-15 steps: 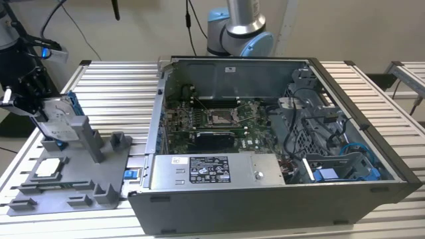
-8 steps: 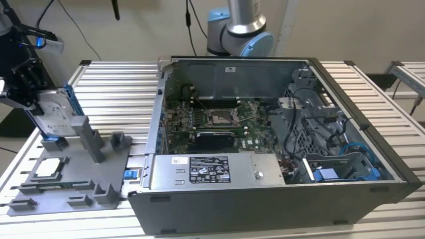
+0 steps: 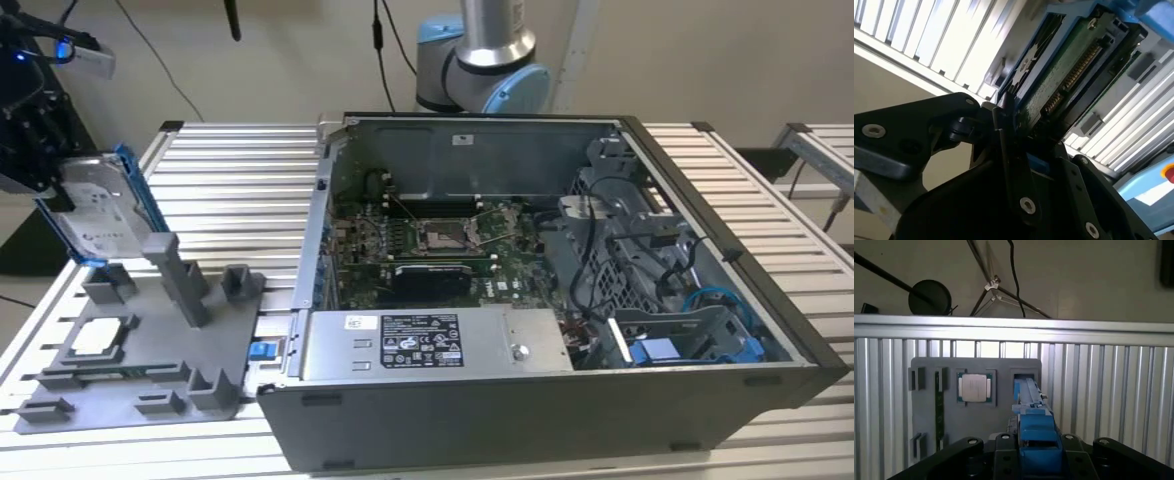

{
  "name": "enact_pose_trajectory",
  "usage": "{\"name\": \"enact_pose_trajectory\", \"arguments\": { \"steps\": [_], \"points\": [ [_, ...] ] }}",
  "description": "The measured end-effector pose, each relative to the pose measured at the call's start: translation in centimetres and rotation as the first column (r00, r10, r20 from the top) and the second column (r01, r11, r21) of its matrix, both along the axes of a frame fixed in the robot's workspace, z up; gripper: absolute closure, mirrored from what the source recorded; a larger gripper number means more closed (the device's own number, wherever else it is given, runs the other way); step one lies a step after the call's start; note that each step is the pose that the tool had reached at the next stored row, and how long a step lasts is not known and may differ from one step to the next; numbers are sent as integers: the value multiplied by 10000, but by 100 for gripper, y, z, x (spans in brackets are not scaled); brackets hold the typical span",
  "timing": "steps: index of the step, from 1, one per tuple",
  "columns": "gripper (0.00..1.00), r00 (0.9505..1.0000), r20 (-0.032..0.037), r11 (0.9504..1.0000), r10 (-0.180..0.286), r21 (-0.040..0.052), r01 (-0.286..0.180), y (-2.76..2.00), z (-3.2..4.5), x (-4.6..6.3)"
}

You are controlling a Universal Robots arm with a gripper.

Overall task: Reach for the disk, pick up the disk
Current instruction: 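Pick up the disk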

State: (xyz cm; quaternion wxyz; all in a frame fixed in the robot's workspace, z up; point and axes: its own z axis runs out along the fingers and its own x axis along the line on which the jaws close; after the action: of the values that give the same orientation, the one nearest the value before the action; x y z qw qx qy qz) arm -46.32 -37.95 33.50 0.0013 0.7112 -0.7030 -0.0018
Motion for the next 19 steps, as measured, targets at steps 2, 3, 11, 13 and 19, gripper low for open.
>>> {"name": "enact_pose_trajectory", "arguments": {
  "steps": [2,3,11,13,19],
  "points": [
    [100,10000,2,10000,1,-5,-1,0,82,0],
    [100,10000,1,10000,0,-7,0,0,122,0],
    [100,10000,1,10000,0,-17,0,0,436,0],
    [100,10000,0,10000,0,-21,0,0,513,0],
    [100,10000,1,10000,0,-25,0,0,760,0]
  ]
}}
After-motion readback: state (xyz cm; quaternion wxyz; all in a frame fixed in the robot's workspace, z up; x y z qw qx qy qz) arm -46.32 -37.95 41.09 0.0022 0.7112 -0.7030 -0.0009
